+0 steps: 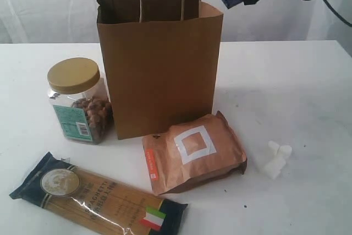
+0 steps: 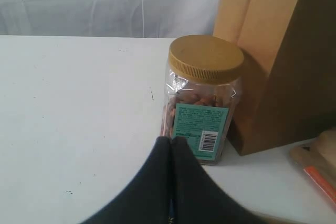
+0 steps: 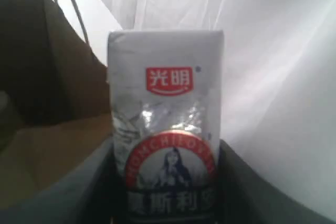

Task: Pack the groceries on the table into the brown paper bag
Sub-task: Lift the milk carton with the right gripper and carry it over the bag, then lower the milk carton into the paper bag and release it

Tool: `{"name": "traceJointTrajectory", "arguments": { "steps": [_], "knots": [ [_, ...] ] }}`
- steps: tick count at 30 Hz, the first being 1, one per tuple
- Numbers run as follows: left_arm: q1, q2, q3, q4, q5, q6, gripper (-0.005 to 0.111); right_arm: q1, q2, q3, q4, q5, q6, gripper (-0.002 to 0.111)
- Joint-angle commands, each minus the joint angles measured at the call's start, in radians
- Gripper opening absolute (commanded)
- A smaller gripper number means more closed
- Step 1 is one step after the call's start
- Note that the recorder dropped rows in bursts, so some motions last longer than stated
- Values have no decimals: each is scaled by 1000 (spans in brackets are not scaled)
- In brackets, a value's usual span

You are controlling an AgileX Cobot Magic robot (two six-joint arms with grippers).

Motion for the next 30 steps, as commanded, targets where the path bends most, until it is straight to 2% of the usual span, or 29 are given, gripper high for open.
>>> {"name": "traceJointTrajectory", "arguments": {
  "steps": [1, 11, 22, 30],
  "knots": [
    [-8, -4, 4, -12, 7, -2, 0, 13, -9, -3, 259, 83, -71, 0],
    [-8, -4, 4, -12, 7, -2, 0, 38, 14, -3, 331, 256, -80, 0],
    [-8, -4, 4, -12, 7, -2, 0, 51, 31, -3, 325, 256, 36, 0],
    [-8, -4, 4, -12, 7, -2, 0, 57, 71, -3, 212, 256, 78, 0]
  ]
}}
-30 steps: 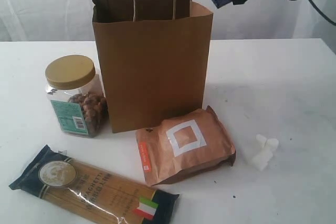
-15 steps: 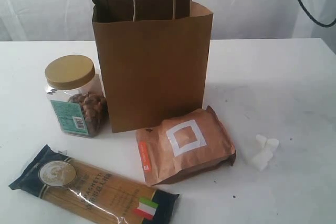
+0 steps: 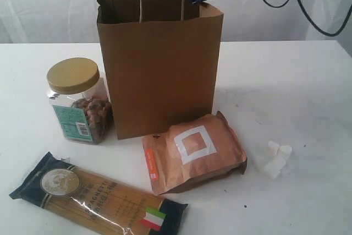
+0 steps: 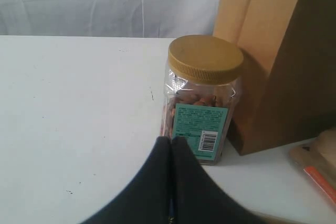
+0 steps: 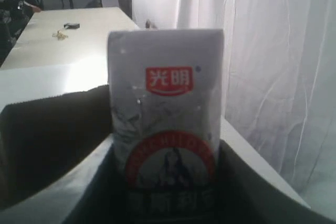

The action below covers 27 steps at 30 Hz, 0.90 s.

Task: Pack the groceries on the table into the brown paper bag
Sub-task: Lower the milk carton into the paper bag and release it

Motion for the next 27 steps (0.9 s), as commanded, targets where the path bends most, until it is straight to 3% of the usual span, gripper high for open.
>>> {"name": "traceJointTrajectory", "arguments": {
  "steps": [1, 12, 17, 21, 24, 27],
  "knots": [
    [-8, -4, 4, -12, 7, -2, 0, 6, 11, -3, -12, 9, 26, 0],
    [-8, -4, 4, -12, 7, -2, 0, 47, 7, -3, 67, 9, 33, 0],
    [-8, -4, 4, -12, 7, -2, 0, 97, 7, -3, -104, 9, 74, 0],
    [-8, -4, 4, -12, 7, -2, 0, 97, 7, -3, -105, 9, 74, 1],
    [-8, -4, 4, -12, 7, -2, 0, 97, 7, -3, -107, 9, 74, 10],
    [-8, -4, 4, -12, 7, -2, 0, 97, 7, -3, -107, 9, 76, 34]
  ]
}}
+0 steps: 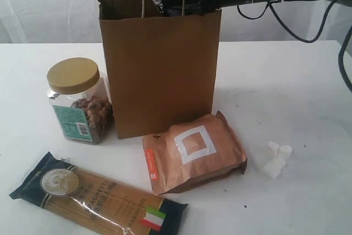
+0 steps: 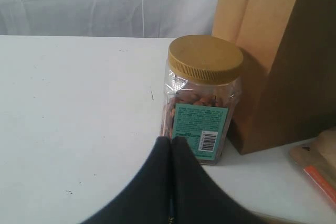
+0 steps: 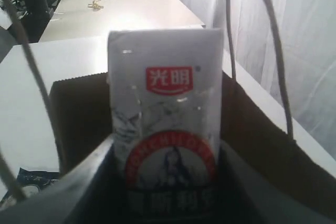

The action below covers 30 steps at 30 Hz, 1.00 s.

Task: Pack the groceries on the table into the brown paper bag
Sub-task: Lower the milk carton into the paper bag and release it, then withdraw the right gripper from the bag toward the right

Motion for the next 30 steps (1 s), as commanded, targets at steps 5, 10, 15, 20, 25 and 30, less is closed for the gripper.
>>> {"name": "traceJointTrajectory", "arguments": {
  "steps": [5, 10, 15, 20, 25, 30],
  "knots": [
    [-8, -4, 4, -12, 7, -2, 0, -4, -3, -3, -9, 5, 14, 63],
    [-8, -4, 4, -12, 7, -2, 0, -4, -9, -3, -11, 5, 14, 64],
    [-8, -4, 4, -12, 5, -2, 0, -12, -46, -3, -14, 5, 14, 63],
    [-8, -4, 4, -12, 7, -2, 0, -38, -105, -3, -124, -71, 150, 46],
    [-8, -4, 4, -12, 7, -2, 0, -77, -173, -3, -414, -174, 353, 18],
    [-8, -4, 4, -12, 5, -2, 0, -110, -241, -3, -672, -233, 507, 0]
  ]
}}
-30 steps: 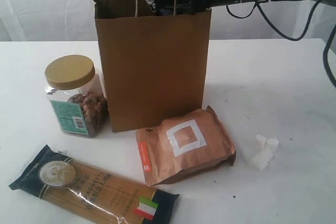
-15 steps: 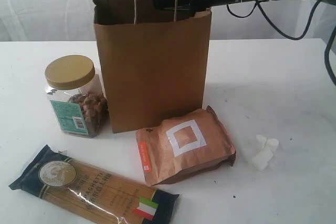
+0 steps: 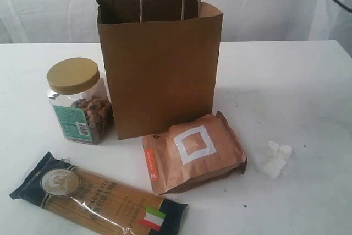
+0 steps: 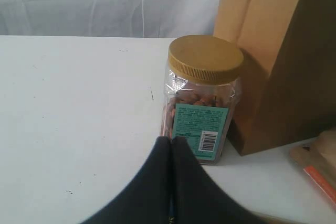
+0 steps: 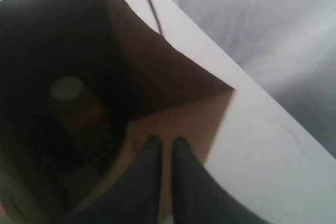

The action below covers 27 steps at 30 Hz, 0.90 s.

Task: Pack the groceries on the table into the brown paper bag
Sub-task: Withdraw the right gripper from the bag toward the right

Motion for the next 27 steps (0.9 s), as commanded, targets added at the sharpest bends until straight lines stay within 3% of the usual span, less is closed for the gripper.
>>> {"name": "traceJointTrajectory", "arguments": {
  "steps": [1, 7, 12, 23, 27],
  "knots": [
    [-8, -4, 4, -12, 5, -2, 0, -41, -69, -3, -245, -49, 147, 0],
    [-8, -4, 4, -12, 7, -2, 0, -89, -124, -3, -651, -57, 516, 0],
    [-8, -4, 4, -12, 7, -2, 0, -96, -114, 7, -949, 172, 860, 0],
    [-8, -4, 4, -12, 7, -2, 0, -15, -163, 230, -926, 197, 825, 0],
    [-38, -4, 4, -12, 5, -2, 0, 49, -215, 335, -840, 197, 778, 0]
  ]
}}
